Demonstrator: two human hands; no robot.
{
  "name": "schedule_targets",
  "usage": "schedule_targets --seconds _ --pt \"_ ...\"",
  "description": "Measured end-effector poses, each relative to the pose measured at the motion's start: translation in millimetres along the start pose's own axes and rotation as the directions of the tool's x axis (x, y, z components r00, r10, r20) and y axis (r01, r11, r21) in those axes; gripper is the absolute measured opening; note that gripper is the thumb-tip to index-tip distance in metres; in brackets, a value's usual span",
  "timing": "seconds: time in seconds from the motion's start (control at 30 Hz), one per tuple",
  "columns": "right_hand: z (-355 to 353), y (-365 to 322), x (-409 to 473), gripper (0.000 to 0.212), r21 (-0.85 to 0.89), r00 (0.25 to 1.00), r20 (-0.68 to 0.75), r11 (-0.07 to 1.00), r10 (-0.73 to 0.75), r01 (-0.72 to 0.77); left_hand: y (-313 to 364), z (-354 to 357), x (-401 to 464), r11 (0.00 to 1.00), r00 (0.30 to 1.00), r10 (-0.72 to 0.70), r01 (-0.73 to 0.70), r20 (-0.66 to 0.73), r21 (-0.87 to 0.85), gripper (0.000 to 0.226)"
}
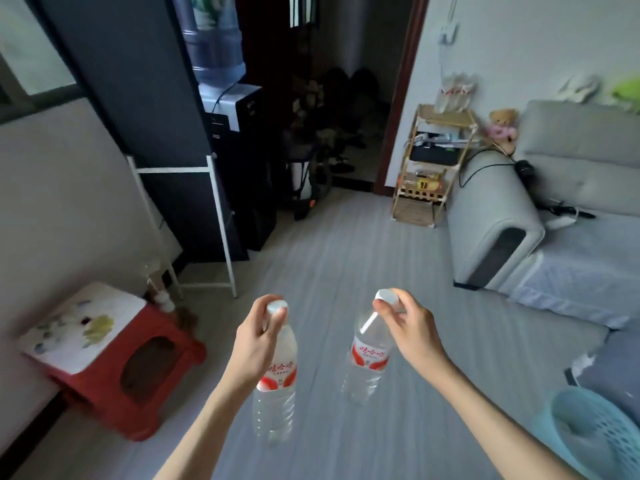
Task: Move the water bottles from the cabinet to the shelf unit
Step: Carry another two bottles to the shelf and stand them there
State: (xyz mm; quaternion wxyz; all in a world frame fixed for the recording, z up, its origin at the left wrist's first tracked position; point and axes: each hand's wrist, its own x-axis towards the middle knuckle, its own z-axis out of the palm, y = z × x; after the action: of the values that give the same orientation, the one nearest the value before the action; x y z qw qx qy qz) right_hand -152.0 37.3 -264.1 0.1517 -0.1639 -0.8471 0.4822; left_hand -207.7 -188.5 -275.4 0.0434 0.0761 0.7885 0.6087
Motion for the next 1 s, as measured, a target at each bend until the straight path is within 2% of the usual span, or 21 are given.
schedule_targets --seconds 0.17,0.23,0.33,0.5,0.6,0.8,0.9,1.0 --pt "-21 32 81 0.022 -0.02 0.999 -0.028 0.999 0.046 -0.047 4 57 89 1.0 0.997 0.001 -0.001 0.078 0.005 0.016" --pt "-32 46 119 0.023 -0.03 0.998 -0.031 0.998 0.055 -0.056 7 82 127 1.0 0.996 0.006 -0.007 0.089 0.005 0.017" --pt "-56 63 183 0.036 -0.059 0.999 -0.022 0.997 0.045 -0.046 19 124 184 1.0 0.995 0.018 -0.017 0.098 -0.012 0.021" --pt "-106 70 300 0.036 -0.155 0.999 -0.013 0.987 -0.041 0.038 66 192 283 0.997 0.987 0.07 -0.067 0.143 -0.026 0.026" --pt "-130 77 359 0.045 -0.151 0.997 -0.044 0.987 -0.065 0.058 87 230 338 0.994 0.98 0.102 -0.094 0.17 -0.057 0.028" --pt "-166 115 460 0.062 -0.079 0.992 -0.125 0.997 -0.003 -0.007 94 316 444 0.991 0.962 0.124 -0.11 0.243 -0.07 0.039" --pt "-181 139 520 0.065 -0.103 0.994 -0.103 0.994 0.034 -0.044 86 360 504 0.995 0.954 0.095 -0.084 0.283 -0.05 0.03" --pt "-200 156 590 0.048 -0.148 0.994 -0.105 0.988 0.04 -0.055 85 407 569 0.995 0.938 0.096 -0.09 0.332 -0.034 0.02"
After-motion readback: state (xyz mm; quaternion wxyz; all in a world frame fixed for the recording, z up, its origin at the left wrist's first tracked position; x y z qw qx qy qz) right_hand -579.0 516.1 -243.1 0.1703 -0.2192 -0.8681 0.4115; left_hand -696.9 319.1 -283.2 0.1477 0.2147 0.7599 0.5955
